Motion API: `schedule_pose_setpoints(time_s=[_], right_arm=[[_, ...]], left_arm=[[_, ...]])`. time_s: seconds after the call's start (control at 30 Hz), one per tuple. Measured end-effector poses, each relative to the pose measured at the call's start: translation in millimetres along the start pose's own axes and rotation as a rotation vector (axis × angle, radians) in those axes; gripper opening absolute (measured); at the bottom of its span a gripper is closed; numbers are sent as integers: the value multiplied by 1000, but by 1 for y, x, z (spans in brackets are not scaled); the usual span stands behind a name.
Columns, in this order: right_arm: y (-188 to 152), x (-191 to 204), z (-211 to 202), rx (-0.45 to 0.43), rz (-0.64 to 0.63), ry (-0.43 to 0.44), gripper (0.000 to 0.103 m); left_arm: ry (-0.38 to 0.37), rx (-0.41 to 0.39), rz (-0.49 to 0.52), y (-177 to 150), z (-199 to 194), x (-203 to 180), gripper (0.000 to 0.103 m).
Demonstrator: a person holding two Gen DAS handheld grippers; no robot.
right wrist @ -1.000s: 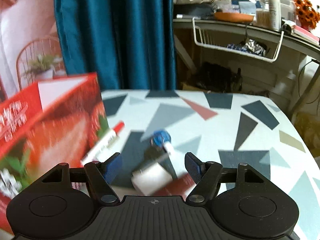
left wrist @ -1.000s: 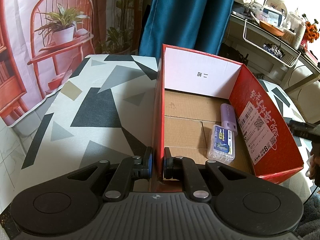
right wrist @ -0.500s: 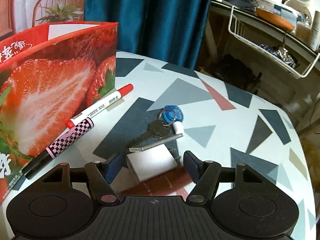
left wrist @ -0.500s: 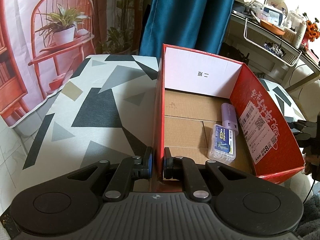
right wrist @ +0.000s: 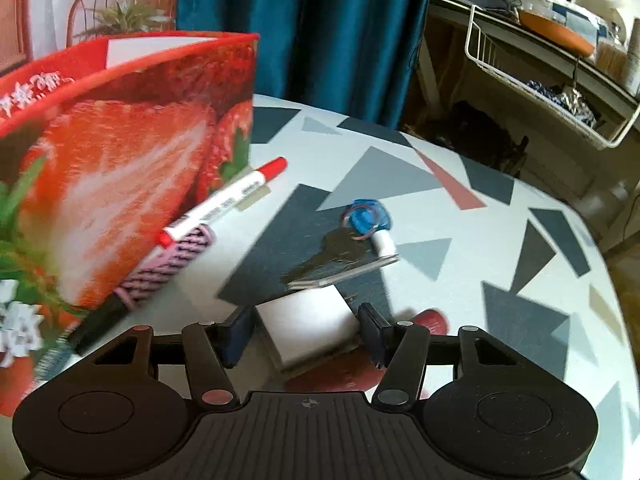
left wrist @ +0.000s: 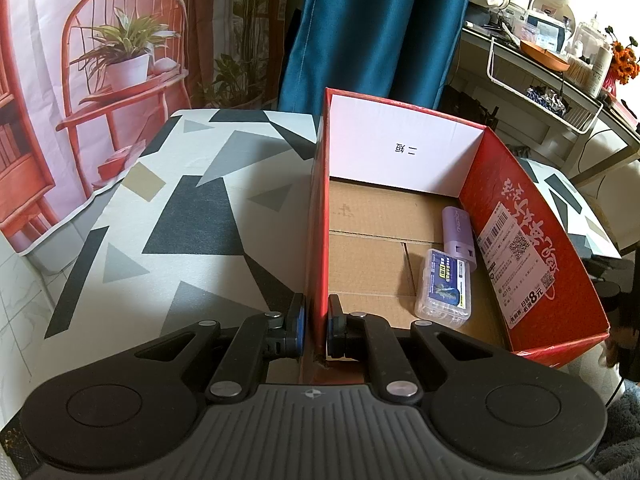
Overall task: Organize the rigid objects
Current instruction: 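Return the right tool to the items and approach the white charger plug, then grasp the white charger plug with the right gripper and lift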
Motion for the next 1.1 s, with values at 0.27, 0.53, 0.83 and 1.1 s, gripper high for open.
schedule_pose_setpoints(time_s=[0.27,0.53,0.83,1.1], right_arm=[[-16,21,-15,-36,58,34,53],[-17,20,-17,-32,89,54,54],[-21,17,-15,-15,107,58,54],[-19,17,-17,-26,108,54,53]], left_arm=[[0,0,0,0,0,0,11],[1,-1,-1,0,0,0,11],[-2,-2,-3,0,0,0,11],[-2,-2,-3,1,0,-1,11]])
Point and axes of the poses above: each gripper's, at about its wrist camera, not at the fingertips, and z roughly the way its jaws point, x to its left, y to its top, the point moved 6 cm from there along z, roughly the way its jaws point, and after that the axes turned 15 degrees about z, right-handed, at the moved point
